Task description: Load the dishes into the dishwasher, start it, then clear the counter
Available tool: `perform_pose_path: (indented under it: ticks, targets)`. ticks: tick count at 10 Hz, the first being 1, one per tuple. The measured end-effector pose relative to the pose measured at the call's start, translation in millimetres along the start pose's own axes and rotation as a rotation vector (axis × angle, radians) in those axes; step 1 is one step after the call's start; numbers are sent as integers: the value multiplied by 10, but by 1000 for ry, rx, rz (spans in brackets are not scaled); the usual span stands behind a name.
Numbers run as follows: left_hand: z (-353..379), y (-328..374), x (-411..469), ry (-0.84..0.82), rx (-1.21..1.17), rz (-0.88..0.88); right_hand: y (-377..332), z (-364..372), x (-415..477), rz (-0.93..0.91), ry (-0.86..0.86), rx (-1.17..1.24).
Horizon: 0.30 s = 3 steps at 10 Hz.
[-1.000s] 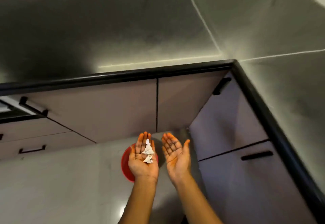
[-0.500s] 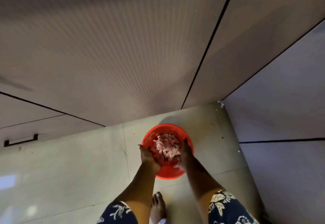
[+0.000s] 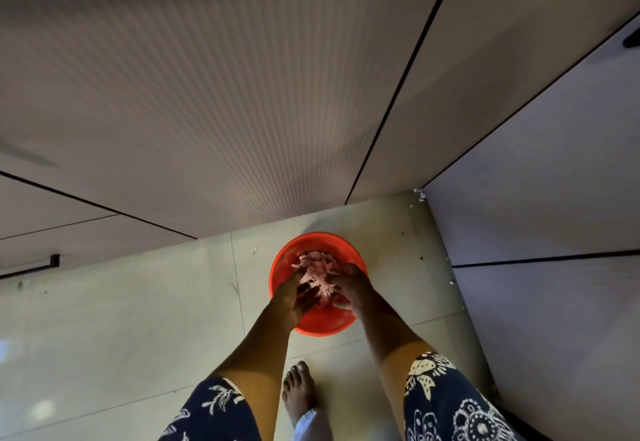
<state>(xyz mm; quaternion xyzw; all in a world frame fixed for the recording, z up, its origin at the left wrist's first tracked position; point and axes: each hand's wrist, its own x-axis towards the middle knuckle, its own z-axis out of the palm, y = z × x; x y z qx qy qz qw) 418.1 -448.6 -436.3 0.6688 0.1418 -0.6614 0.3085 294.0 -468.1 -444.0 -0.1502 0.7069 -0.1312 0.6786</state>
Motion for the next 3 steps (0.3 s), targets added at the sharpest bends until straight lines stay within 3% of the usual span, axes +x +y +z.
perform_pose_path:
  ticks: [1, 3]
  targets:
    - [14, -22, -5, 171, 48, 53, 1, -24, 17, -151, 263, -475]
    - [153, -20, -417, -19, 77, -69, -30, -24, -213, -132, -35, -371]
